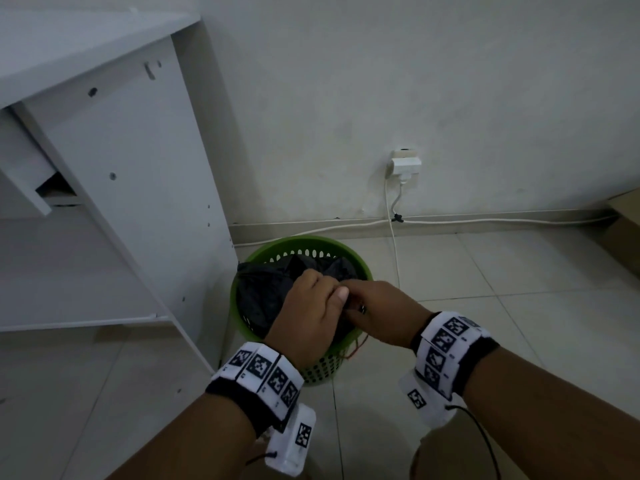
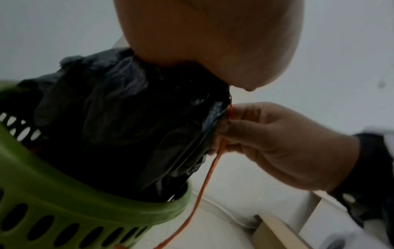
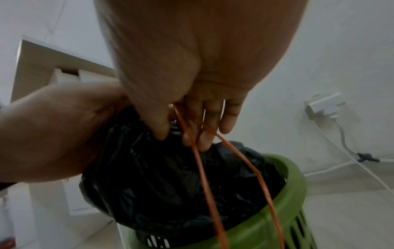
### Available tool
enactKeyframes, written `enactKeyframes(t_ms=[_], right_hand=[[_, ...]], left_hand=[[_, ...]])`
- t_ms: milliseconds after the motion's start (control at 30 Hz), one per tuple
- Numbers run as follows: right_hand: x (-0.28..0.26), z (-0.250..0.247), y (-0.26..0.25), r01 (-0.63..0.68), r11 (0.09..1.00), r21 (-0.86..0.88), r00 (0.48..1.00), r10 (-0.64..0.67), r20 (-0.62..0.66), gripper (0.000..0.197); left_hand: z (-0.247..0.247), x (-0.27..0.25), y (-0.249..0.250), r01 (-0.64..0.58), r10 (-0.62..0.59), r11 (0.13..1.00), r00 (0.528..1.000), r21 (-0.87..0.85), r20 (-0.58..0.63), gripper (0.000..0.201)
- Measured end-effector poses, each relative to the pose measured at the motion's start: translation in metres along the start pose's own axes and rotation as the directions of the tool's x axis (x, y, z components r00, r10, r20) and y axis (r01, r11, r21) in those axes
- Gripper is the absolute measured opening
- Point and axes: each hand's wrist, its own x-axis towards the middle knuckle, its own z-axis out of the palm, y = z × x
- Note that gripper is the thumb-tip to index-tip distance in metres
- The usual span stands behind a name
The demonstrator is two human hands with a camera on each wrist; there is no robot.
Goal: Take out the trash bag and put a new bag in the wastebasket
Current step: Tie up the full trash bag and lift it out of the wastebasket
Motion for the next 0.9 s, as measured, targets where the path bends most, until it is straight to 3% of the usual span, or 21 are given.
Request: enactKeyframes(t_ms=[100,167,233,300,333,367,400,467,567,633,700,733,867,900], right_hand=[[0.000,0.000,0.004,-0.030,1.000,-0.004,0.999,0.030,-0.031,0.030],[-0.004,-0.003,0.006,0.050,0.995,-0.084,0.995,-0.056,-0.077,0.034],[-0.008,-0.005,0.007,0.168,0.963,-0.210,0.982,-0.183,-0.054,0.029],[-0.010,-0.006,0.006,0.250,0.903,-0.350,0.968,-0.243,0.066,0.024],[-0.010,-0.007,0.004,0.276,0.875,-0.398,0.961,-0.248,0.120,0.025],[-0.011,-0.009,0.004,0.299,0.862,-0.409,0.954,-0.257,0.157,0.028],[-0.012,-0.011,0.004,0.309,0.862,-0.402,0.950,-0.263,0.167,0.032],[-0.014,-0.016,0.004,0.278,0.910,-0.309,0.958,-0.237,0.163,0.040],[-0.008,-0.016,0.004,0.083,0.996,-0.035,0.993,-0.080,0.083,0.055],[0.003,-0.018,0.004,-0.112,0.982,0.153,0.994,0.109,0.026,0.067],[0.015,-0.015,0.003,-0.263,0.902,0.342,0.964,0.262,0.050,0.048],[0.021,-0.012,0.001,-0.295,0.863,0.410,0.954,0.289,0.077,0.044],[0.041,0.009,0.005,-0.297,0.769,0.566,0.945,0.320,0.062,0.095],[0.044,0.012,0.005,-0.287,0.747,0.600,0.945,0.322,0.052,0.094]], left_hand=[[-0.012,0.001,0.000,0.129,-0.164,0.966,0.975,-0.223,-0.149,0.038],[-0.023,0.007,-0.014,0.272,-0.290,0.957,0.892,-0.100,-0.348,0.037],[-0.033,0.014,-0.036,0.501,-0.441,0.865,0.786,0.030,-0.433,0.057],[-0.039,0.017,-0.048,0.690,-0.694,0.708,0.643,-0.148,-0.324,0.079],[-0.039,0.018,-0.051,0.725,-0.781,0.624,0.582,-0.292,-0.225,0.081],[-0.039,0.017,-0.050,0.720,-0.822,0.554,0.554,-0.418,-0.135,0.074],[-0.037,0.016,-0.051,0.694,-0.820,0.531,0.566,-0.485,-0.087,0.054],[-0.038,0.011,-0.047,0.661,-0.773,0.590,0.628,-0.464,-0.089,0.010],[-0.039,0.010,-0.044,0.588,-0.680,0.694,0.725,-0.417,-0.111,0.013],[-0.039,0.009,-0.034,0.494,-0.586,0.762,0.802,-0.419,-0.120,0.029],[-0.038,0.007,-0.021,0.386,-0.469,0.822,0.876,-0.420,-0.112,0.042],[-0.037,0.004,-0.015,0.331,-0.406,0.842,0.909,-0.426,-0.094,0.044],[-0.041,-0.005,-0.004,0.248,-0.310,0.813,0.950,-0.527,-0.031,0.040],[-0.043,-0.007,-0.006,0.243,-0.306,0.794,0.952,-0.557,-0.022,0.035]])
